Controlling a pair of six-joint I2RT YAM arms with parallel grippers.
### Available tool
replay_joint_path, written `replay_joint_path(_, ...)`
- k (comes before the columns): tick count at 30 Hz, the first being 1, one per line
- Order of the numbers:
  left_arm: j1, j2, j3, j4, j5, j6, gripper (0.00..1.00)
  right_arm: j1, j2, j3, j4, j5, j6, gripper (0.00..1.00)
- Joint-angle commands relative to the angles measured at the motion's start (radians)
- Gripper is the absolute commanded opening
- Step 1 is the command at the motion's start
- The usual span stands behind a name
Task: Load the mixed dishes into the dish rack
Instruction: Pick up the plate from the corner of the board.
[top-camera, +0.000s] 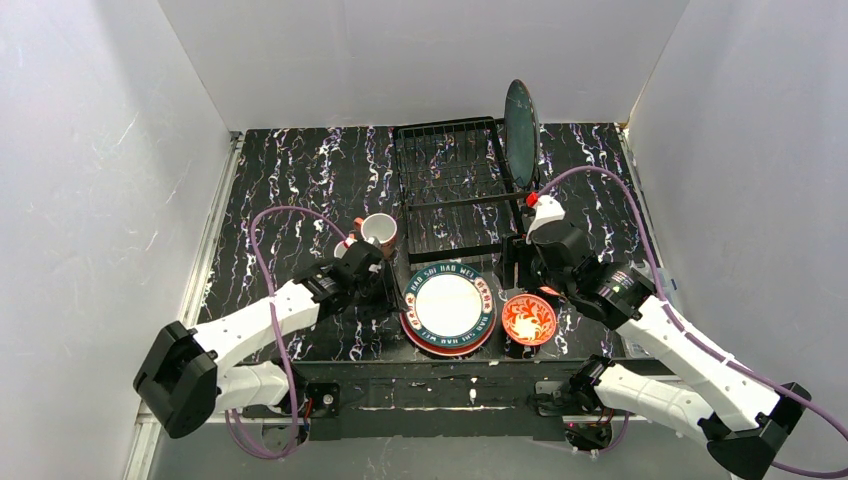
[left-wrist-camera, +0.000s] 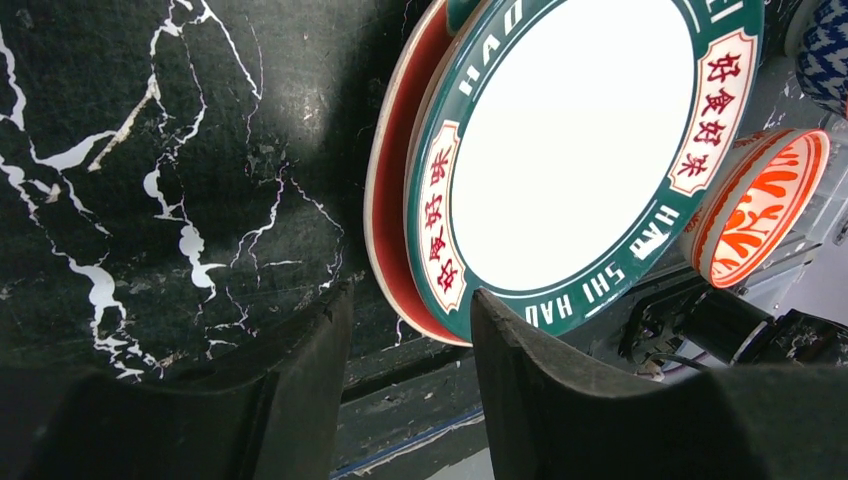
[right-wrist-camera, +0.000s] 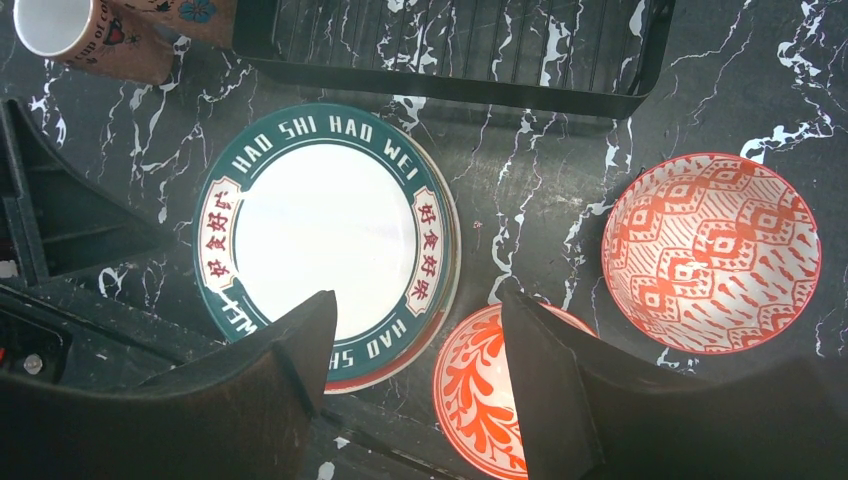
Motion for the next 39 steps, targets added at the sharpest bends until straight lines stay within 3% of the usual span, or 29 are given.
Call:
replay_joint_path(1,-0.002,0.028,-0.013,0.031,-0.004,0.008,0.44,0.003,-0.018,-0.008,0.034,0.013,0.01,0.69)
replay_joint_path(20,-0.002,0.138,-0.001,0.093,0.02,0.018,0.33,0.003,-0.024,-0.037,0.039,0.003,0.021,0.69)
replay_joint_path(39,-0.002,0.122,0.011,0.051,-0.001,0.043,0.07,0.003,-0.007,-0.026,0.039,0.007,0.013,0.68)
